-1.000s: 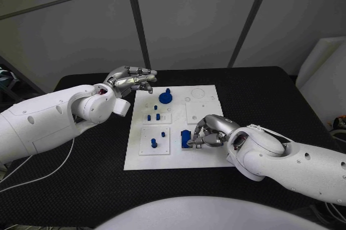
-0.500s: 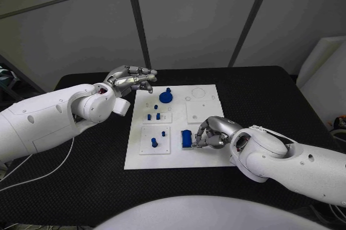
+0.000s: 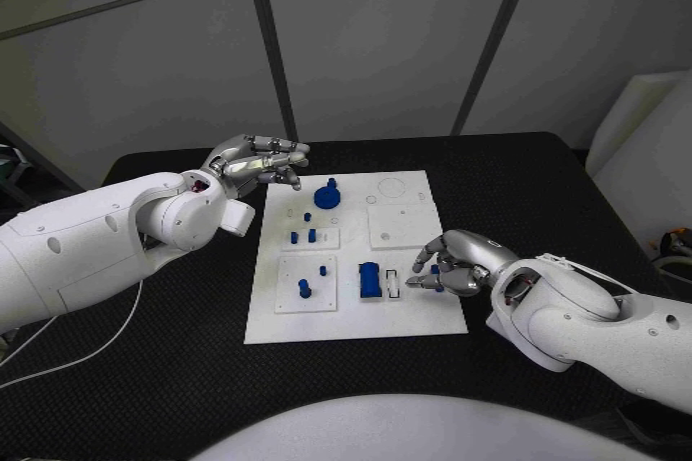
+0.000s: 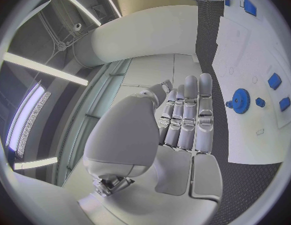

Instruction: Assemble the parts on the task board

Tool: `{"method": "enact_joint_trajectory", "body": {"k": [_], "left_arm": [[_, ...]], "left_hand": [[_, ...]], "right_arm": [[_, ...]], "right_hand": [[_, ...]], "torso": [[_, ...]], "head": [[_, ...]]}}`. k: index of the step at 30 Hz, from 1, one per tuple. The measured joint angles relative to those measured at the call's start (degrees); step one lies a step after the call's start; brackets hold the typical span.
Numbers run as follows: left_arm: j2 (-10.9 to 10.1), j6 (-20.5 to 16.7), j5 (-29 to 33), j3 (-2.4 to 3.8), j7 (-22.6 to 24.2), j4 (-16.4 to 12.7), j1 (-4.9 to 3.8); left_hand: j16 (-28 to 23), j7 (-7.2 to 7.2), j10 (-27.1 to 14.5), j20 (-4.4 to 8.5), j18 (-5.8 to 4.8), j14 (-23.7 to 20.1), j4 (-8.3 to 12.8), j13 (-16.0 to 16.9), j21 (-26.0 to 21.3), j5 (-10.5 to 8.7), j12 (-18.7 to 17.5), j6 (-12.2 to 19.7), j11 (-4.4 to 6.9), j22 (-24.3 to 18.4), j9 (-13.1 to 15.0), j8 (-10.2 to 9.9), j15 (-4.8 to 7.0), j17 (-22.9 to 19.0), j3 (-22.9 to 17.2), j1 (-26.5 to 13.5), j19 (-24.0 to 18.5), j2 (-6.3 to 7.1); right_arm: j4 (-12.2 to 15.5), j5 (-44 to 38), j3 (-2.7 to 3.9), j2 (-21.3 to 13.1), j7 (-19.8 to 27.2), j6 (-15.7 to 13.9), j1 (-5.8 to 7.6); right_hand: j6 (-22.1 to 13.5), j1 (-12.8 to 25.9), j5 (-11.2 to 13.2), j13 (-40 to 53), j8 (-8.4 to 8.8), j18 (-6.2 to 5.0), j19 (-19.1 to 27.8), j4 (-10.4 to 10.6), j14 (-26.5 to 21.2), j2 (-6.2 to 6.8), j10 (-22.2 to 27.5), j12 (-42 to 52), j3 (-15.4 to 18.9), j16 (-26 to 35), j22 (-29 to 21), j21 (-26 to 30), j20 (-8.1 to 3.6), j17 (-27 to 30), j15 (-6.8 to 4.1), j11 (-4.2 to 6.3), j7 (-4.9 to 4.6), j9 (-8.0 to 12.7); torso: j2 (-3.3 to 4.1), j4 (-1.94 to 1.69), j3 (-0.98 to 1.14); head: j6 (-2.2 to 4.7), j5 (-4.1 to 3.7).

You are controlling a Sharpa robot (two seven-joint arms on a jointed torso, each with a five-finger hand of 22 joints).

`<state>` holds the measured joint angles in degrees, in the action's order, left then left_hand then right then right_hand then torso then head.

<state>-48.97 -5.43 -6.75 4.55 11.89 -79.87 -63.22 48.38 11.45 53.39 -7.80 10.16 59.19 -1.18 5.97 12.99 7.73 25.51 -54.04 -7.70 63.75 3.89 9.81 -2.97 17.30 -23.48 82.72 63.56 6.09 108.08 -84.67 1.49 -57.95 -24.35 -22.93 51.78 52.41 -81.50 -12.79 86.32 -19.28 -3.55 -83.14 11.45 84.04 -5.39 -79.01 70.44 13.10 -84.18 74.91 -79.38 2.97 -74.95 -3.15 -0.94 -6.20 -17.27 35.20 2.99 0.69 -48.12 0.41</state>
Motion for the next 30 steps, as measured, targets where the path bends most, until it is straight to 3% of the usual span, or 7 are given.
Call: {"method": "enact_joint_trajectory", "body": {"k": [4, 9, 12, 16, 30], "left_arm": [[0.00, 0.03, -0.03, -0.06, 0.00, 0.01, 0.00], [0.04, 0.05, -0.05, -0.19, -0.01, 0.08, 0.00], [0.10, 0.08, -0.06, -0.28, -0.01, 0.09, 0.02], [0.11, 0.12, -0.06, -0.35, -0.01, 0.11, 0.03], [0.06, 0.23, -0.10, -0.44, -0.01, 0.08, 0.12]], "left_hand": [[0.00, 0.00, 0.00, -0.21, 0.00, 0.00, 0.00, 0.00, 0.00, 0.00, 0.00, 0.00, 0.00, 0.00, 0.00, 0.00, 0.00, 0.00, 0.00, 0.00, -0.21, 0.00], [0.00, 0.00, 0.00, -0.21, 0.00, 0.00, 0.00, 0.00, 0.00, 0.00, 0.00, 0.00, 0.00, 0.01, 0.00, 0.00, 0.00, 0.01, 0.00, 0.00, -0.21, 0.00], [0.00, 0.00, 0.00, -0.20, 0.00, 0.00, 0.00, 0.01, 0.00, 0.00, 0.00, 0.00, 0.00, 0.00, 0.00, 0.00, 0.00, 0.01, 0.00, 0.00, -0.21, 0.00], [0.00, 0.00, 0.00, -0.20, 0.00, 0.00, 0.00, 0.01, 0.00, 0.00, 0.00, 0.00, 0.00, 0.01, 0.00, 0.00, 0.00, 0.01, 0.00, 0.00, -0.21, 0.00], [0.00, 0.00, 0.00, -0.20, 0.00, 0.00, 0.00, -0.04, 0.00, 0.00, 0.00, 0.00, 0.00, 0.01, 0.00, 0.00, 0.00, 0.01, 0.00, 0.00, -0.20, 0.00]], "right_arm": [[0.51, 0.82, 0.01, -3.07, 0.82, -1.09, 0.01], [0.61, 0.84, 0.02, -5.30, 0.57, -1.70, 0.02], [0.39, 0.70, 0.01, -5.63, -0.23, -1.65, 0.02], [-0.10, 0.52, 0.00, -5.49, -1.50, -1.40, 0.02], [-2.31, -2.67, -0.02, -2.53, -5.70, 0.78, -0.02]], "right_hand": [[1.60, 0.15, -0.36, 0.00, 2.18, 0.00, -0.20, 1.06, 0.00, -0.15, 0.21, -0.47, 0.05, 0.00, 0.00, 0.19, 0.20, 0.00, 0.00, -0.20, -0.10, 1.26], [3.36, 0.35, -0.36, 0.00, 3.36, 0.00, -0.20, 2.17, 0.00, 0.05, 0.10, -0.64, 0.20, 0.00, 0.00, 0.19, 0.20, 0.01, 0.00, -0.51, 0.17, 2.04], [4.04, 1.12, -0.63, -0.11, 4.05, 0.00, -0.20, 2.98, 0.01, 0.82, 0.10, -0.90, 0.55, 0.00, 0.00, 0.19, 0.20, 0.01, 0.00, -0.51, 0.30, 2.40], [4.83, 2.08, -4.48, -4.24, 5.03, 0.00, -0.20, 4.04, 0.01, 1.78, -0.04, -0.84, 1.44, 0.00, 0.00, 0.19, 0.20, 0.01, -0.01, -0.37, 0.33, 2.85], [5.70, 2.44, -5.14, -5.94, 5.03, -0.01, -0.20, 4.46, 0.01, 2.14, -0.13, -0.84, 1.88, 0.00, 0.00, 0.19, 0.19, 0.02, -0.01, -0.28, 0.47, 2.87]], "torso": [[-0.04, 0.10, -0.02], [-0.07, 0.14, -0.01], [-0.07, 0.14, 0.03], [-0.04, 0.07, 0.05], [0.02, -0.14, -0.01]], "head": [[0.17, -0.59], [0.41, -1.35], [0.51, -1.71], [0.53, -1.90], [0.31, -1.95]]}}
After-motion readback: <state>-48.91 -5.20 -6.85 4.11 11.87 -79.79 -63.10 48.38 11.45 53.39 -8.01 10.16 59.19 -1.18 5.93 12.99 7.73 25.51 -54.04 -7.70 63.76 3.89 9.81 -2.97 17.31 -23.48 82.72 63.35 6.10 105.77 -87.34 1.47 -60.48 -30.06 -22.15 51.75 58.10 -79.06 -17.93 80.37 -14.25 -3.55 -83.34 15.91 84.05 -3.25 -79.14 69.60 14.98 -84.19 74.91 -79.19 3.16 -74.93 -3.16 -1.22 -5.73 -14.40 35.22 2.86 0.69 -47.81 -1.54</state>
